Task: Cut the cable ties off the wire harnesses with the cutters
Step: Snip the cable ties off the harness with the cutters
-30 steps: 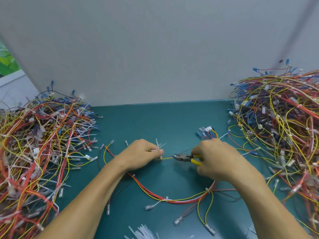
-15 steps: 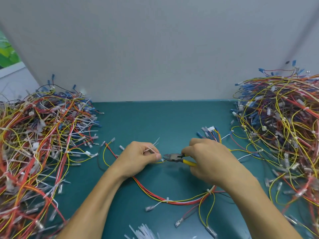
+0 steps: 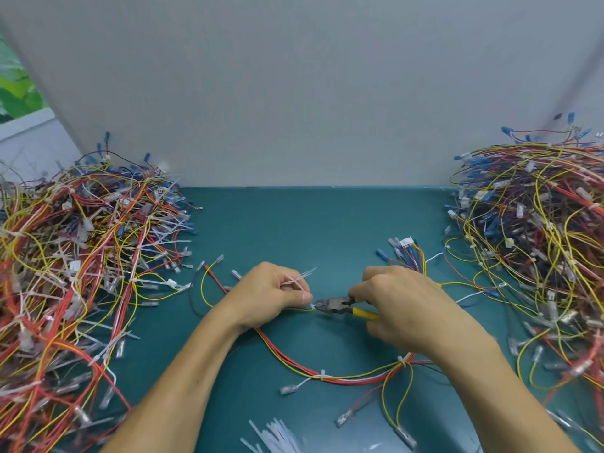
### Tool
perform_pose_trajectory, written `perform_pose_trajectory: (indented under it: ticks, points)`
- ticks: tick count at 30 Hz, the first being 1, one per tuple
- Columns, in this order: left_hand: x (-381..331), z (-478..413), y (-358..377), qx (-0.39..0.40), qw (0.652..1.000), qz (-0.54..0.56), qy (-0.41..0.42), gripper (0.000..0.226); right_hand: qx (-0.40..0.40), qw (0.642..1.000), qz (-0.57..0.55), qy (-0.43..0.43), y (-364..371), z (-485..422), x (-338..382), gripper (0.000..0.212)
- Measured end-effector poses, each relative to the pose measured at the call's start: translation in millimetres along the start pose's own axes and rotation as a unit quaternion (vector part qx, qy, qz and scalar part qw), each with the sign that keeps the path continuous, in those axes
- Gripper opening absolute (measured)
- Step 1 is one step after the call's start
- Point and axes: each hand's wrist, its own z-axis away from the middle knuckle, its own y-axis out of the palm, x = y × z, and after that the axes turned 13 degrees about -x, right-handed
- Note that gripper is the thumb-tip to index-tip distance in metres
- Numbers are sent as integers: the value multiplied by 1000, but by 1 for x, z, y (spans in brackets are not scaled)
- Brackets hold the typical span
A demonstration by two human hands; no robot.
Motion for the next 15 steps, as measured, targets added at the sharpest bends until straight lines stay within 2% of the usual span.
perform_pose_trajectory:
  ticks: [15]
  points:
    - [-1,-1,0,2,1000,11,-16,10,1,1000,-6,-15,3,-3,4,31]
